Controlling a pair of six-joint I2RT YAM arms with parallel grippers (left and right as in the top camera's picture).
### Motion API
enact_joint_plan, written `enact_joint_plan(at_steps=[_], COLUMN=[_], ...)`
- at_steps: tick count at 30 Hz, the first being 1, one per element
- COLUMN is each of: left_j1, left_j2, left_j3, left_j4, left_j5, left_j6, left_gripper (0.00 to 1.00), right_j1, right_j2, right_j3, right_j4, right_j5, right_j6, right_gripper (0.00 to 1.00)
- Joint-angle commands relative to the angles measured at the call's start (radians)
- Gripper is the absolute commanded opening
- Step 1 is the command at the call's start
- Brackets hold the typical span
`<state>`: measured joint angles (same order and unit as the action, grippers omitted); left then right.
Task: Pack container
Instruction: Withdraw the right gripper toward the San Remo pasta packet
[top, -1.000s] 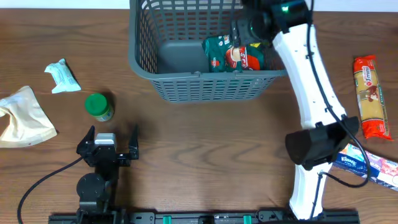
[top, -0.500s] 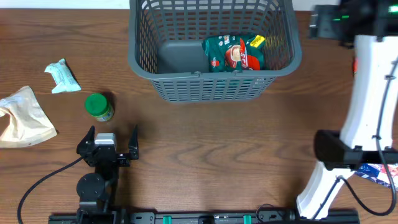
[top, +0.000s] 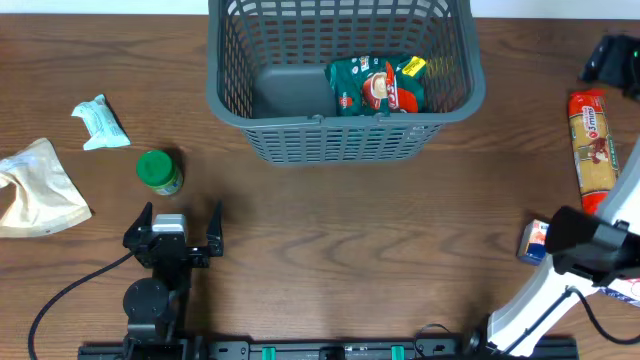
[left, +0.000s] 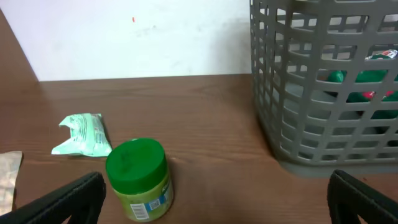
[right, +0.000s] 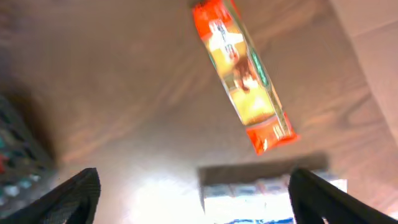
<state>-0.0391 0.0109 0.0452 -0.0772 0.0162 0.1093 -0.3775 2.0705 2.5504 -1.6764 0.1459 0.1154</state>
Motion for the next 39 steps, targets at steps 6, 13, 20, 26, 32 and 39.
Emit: enact_joint_plan(at_steps=[6,13,20,26,32,39], left_j1=[0.002,0.002,0.002,0.002,0.002,0.002], left_j2=[-0.007,-0.007,-0.007,-0.007,-0.007,-0.007], left_j3=[-0.031,-0.031,-0.031,-0.031,-0.031,-0.031], left_j4=[-0.014,-0.014,-0.014,-0.014,-0.014,-0.014], left_j5=[-0.008,-0.008,-0.008,-0.008,-0.008,-0.008], left_j6=[0.010,0.010,0.010,0.010,0.010,0.010], left_gripper=[0.99,0.99,0.99,0.99,0.99,0.98], right_j1=[-0.065,-0.096,-0.165,-0.278,-0.378,-0.406], right_j2=[0.000,0.000,0.000,0.000,0.000,0.000], right_j3=[-0.299,-0.518,-0.674,-0.700,-0.699,-0.699], right_j4=[0.147,0.306,0.433,0.462,0.451,0.464], right_j5=[0.000,-0.007,-0.018,-0.021,-0.088,-0.261], right_j6=[-0.096,-0.154,-0.220,-0.225,-0.218,-0.354], right_gripper=[0.77,0.77,0.79,0.84,0.99,0.99])
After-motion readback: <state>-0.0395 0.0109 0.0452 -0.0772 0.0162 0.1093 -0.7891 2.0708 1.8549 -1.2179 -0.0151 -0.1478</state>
